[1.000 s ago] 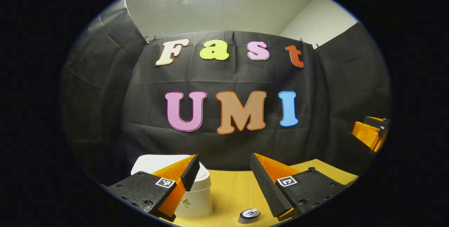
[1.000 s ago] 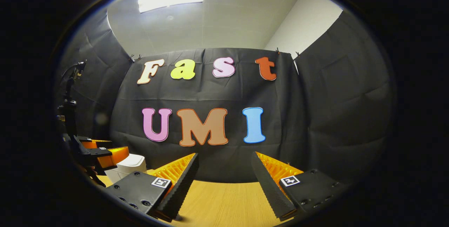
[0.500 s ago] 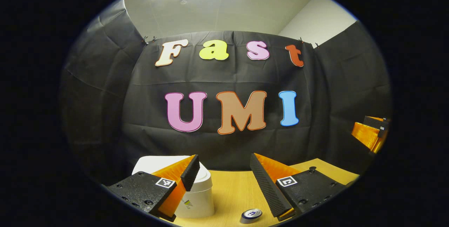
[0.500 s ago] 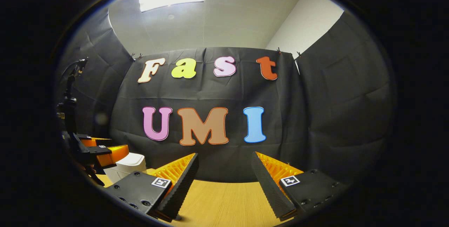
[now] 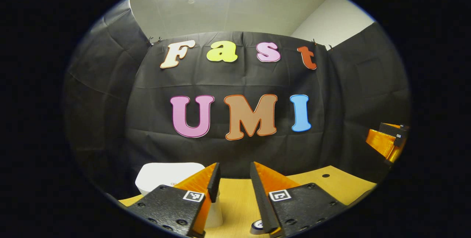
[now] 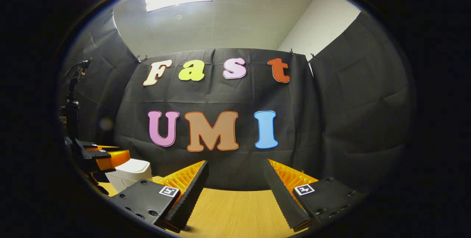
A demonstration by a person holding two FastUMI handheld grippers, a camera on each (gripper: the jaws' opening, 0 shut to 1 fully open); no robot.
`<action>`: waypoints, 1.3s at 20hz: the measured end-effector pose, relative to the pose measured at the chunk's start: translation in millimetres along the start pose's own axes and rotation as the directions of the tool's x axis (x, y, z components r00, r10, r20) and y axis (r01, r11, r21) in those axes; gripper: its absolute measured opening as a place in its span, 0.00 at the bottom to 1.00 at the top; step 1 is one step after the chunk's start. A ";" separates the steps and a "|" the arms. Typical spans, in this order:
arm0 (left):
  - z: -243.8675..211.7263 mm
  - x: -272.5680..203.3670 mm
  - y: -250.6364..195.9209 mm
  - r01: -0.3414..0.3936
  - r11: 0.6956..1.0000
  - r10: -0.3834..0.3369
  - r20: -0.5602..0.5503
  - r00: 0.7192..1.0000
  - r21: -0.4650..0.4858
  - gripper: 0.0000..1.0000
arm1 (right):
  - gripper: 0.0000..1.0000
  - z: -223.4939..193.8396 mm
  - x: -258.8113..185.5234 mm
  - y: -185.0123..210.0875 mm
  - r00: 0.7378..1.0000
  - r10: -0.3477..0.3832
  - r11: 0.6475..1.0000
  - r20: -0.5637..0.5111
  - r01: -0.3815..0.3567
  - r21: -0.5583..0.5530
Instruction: Press the lid of the desktop garbage bin to open it, pick up the crumpled paper on the desktop and throw it into the bin, then pick up the pop can on the desktop and drop it into the bin, and finally close the garbage bin lid.
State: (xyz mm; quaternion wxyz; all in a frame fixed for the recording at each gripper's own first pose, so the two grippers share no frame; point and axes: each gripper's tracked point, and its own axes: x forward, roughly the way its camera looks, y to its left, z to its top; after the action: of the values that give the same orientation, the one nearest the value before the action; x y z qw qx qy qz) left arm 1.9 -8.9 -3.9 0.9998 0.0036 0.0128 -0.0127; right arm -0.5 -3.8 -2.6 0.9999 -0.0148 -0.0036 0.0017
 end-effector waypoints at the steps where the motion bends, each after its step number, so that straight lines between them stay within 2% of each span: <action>1: 0.6 0.2 1.1 0.001 1.000 -0.001 0.000 1.000 -0.002 0.39 | 0.97 0.3 0.6 0.2 1.000 0.002 1.000 0.001 -0.002 -0.002; 3: -0.7 0.5 3.4 -0.004 1.000 0.004 0.000 1.000 0.001 0.14 | 0.97 -0.4 1.5 1.3 1.000 0.005 1.000 0.000 -0.005 -0.004; 4: 0.1 0.6 5.1 -0.010 1.000 0.010 -0.002 1.000 0.005 0.12 | 0.95 -0.2 0.7 1.9 1.000 0.006 1.000 0.000 -0.006 -0.005; 7: -2.8 3.1 20.1 -0.053 0.998 0.053 -0.010 0.999 0.021 0.00 | 0.97 -1.4 1.2 3.0 1.000 0.009 1.000 -0.005 -0.009 -0.008; 10: -3.6 8.2 34.1 -0.079 0.997 0.079 -0.009 0.997 0.026 0.00 | 0.97 -2.3 1.8 5.9 1.000 0.014 1.000 -0.006 -0.014 -0.016; 16: -25.1 25.4 92.2 -0.202 0.978 0.205 -0.054 0.977 0.047 0.00 | 0.97 -9.2 1.7 11.3 0.999 0.027 0.999 -0.028 -0.028 -0.042; 26: -94.5 42.4 135.6 -0.292 0.956 0.291 -0.208 0.934 0.028 0.00 | 0.97 -27.9 2.3 4.8 0.996 -0.003 0.999 -0.088 -0.002 -0.047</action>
State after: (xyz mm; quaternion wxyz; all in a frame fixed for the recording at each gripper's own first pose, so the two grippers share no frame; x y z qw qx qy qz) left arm 45.3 126.2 -98.5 0.9837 0.0051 0.1175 0.1360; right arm 2.0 0.2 -30.6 0.9984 -0.0384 0.0406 0.0007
